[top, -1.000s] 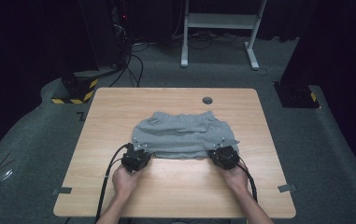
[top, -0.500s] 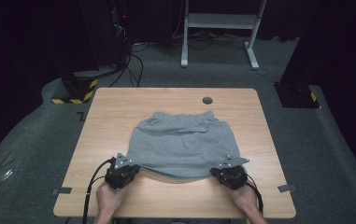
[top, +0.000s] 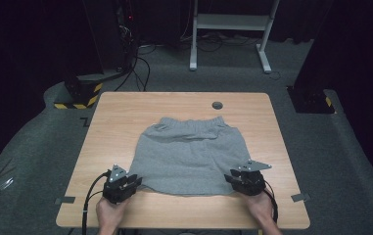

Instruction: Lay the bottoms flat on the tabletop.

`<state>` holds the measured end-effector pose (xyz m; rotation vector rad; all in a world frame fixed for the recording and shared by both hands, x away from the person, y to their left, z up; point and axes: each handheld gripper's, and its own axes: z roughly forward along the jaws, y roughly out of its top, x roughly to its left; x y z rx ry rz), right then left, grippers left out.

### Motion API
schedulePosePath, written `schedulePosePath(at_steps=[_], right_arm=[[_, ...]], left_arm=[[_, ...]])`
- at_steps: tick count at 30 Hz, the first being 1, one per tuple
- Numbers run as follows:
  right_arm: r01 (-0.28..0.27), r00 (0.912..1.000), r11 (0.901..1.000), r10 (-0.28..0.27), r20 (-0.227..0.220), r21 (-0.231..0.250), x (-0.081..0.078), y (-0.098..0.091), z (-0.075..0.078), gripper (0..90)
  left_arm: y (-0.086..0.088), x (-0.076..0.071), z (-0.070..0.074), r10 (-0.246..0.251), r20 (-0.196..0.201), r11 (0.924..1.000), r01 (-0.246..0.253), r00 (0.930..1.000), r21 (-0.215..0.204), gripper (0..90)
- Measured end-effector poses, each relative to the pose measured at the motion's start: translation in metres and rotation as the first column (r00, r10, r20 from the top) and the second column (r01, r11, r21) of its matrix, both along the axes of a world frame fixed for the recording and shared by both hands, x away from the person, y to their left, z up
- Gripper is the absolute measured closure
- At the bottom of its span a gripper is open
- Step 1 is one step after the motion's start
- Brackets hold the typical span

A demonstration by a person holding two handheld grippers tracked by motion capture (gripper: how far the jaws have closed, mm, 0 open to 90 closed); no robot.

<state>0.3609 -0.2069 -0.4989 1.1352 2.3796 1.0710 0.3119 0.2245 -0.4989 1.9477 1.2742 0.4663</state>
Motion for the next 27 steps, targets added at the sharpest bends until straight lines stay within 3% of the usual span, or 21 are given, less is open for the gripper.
schedulePosePath(at_steps=[3, 6, 10, 13, 16, 20, 23, 27], right_arm=[[0.063, 0.998, 0.9969, -0.063, 0.002, -0.046, 0.007, -0.005, -0.004, 58.5], [0.093, 0.9956, 0.9917, -0.094, -0.004, -0.089, 0.012, -0.008, -0.009, 56.5], [0.103, 0.9942, 0.991, -0.105, -0.019, -0.085, 0.014, -0.011, -0.015, 59.3], [0.067, 0.9974, 0.9931, -0.069, -0.018, -0.096, 0.011, -0.012, -0.014, 72.2], [0.036, 0.9992, 0.9934, -0.037, -0.012, -0.109, 0.005, -0.015, -0.014, 83.8], [0.024, 0.9996, 0.9937, -0.025, -0.009, -0.109, -0.005, -0.021, -0.014, 85.4], [-0.001, 0.9998, 0.9944, -0.001, -0.02, -0.106, -0.011, -0.023, -0.013, 85.2], [-0.011, 0.9998, 0.9973, 0.012, 0.016, -0.073, -0.014, -0.023, -0.003, 77.4]], left_arm=[[-0.008, 0.008, -0.002, 0.008, -0.022, 0.9997, -0.008, 0.9997, 0.024, 58.2], [-0.015, 0.017, -0.007, 0.017, -0.051, 0.9988, -0.014, 0.9985, 0.046, 53.6], [-0.019, 0.025, -0.015, 0.025, -0.074, 0.9971, -0.02, 0.9969, 0.074, 53.3], [-0.019, 0.024, -0.015, 0.029, -0.065, 0.9953, -0.022, 0.9975, 0.094, 60.1], [-0.016, 0.018, -0.014, 0.0, -0.072, 0.9943, 0.007, 0.9974, 0.107, 73.9], [-0.011, 0.009, -0.012, -0.022, -0.096, 0.9932, 0.033, 0.9951, 0.112, 87.0], [-0.012, 0.005, -0.009, -0.037, -0.117, 0.9905, 0.052, 0.9924, 0.127, 88.0], [-0.014, 0.005, -0.003, -0.04, -0.081, 0.9932, 0.048, 0.9959, 0.106, 84.2]])
